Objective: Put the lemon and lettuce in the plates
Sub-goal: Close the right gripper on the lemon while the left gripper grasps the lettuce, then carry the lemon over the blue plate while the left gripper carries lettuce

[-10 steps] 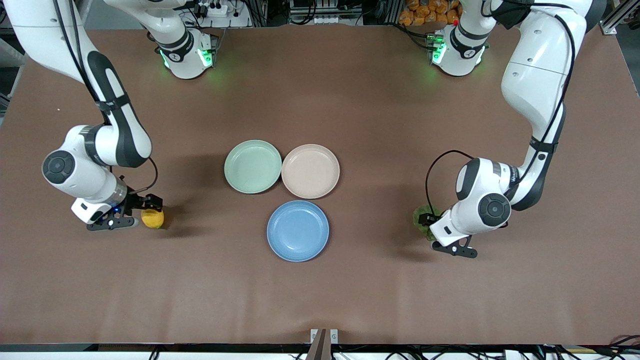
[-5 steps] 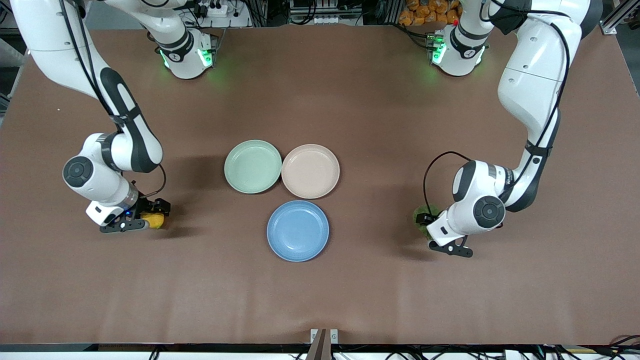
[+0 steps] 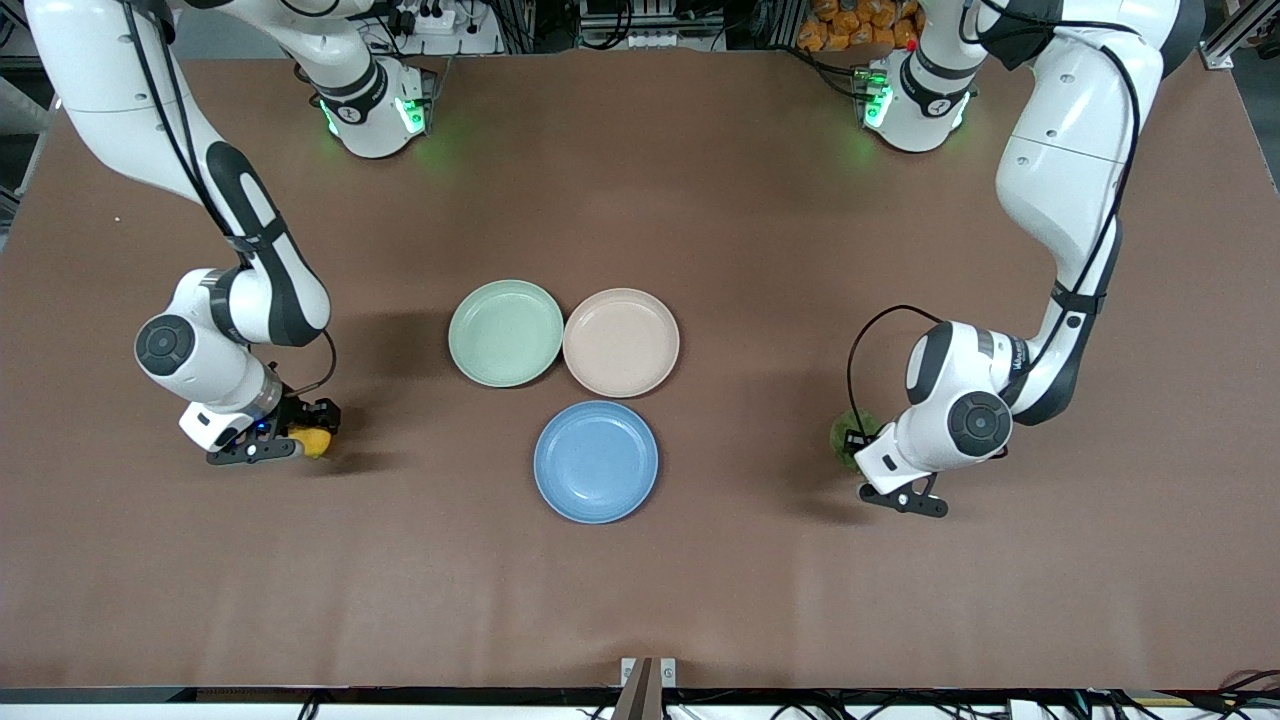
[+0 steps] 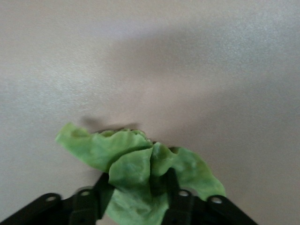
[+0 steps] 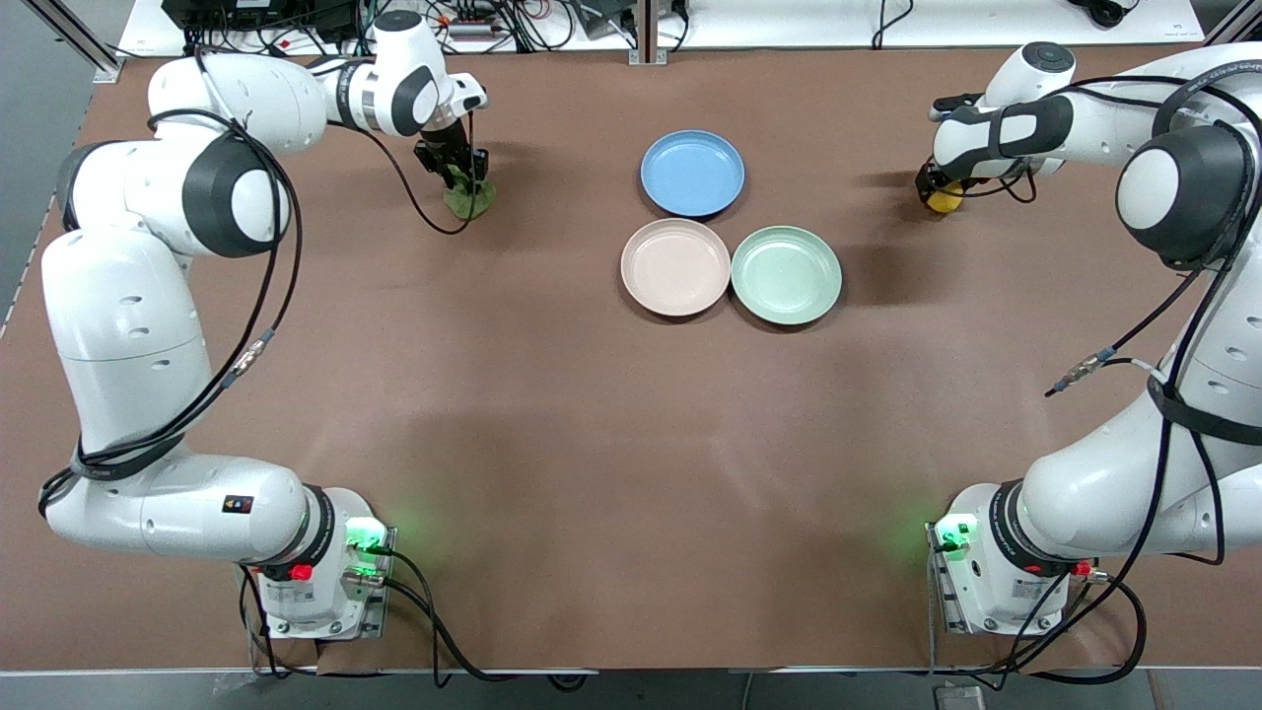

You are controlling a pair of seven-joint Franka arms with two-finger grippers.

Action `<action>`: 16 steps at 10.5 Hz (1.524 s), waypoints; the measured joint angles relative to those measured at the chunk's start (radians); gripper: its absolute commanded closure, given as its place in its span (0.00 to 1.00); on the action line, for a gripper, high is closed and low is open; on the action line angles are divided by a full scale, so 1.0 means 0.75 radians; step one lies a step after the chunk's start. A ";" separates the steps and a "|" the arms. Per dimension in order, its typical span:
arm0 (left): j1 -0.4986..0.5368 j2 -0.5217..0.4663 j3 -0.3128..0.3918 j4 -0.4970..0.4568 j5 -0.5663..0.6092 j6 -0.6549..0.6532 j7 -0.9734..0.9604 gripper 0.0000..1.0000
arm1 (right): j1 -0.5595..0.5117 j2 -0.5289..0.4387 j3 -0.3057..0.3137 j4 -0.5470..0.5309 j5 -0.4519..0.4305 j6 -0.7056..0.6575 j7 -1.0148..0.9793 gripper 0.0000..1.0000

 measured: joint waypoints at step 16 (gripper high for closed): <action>-0.034 -0.397 -0.130 -0.311 -0.049 -0.007 -0.352 1.00 | 0.146 -0.049 0.301 0.298 0.003 -0.273 0.413 0.77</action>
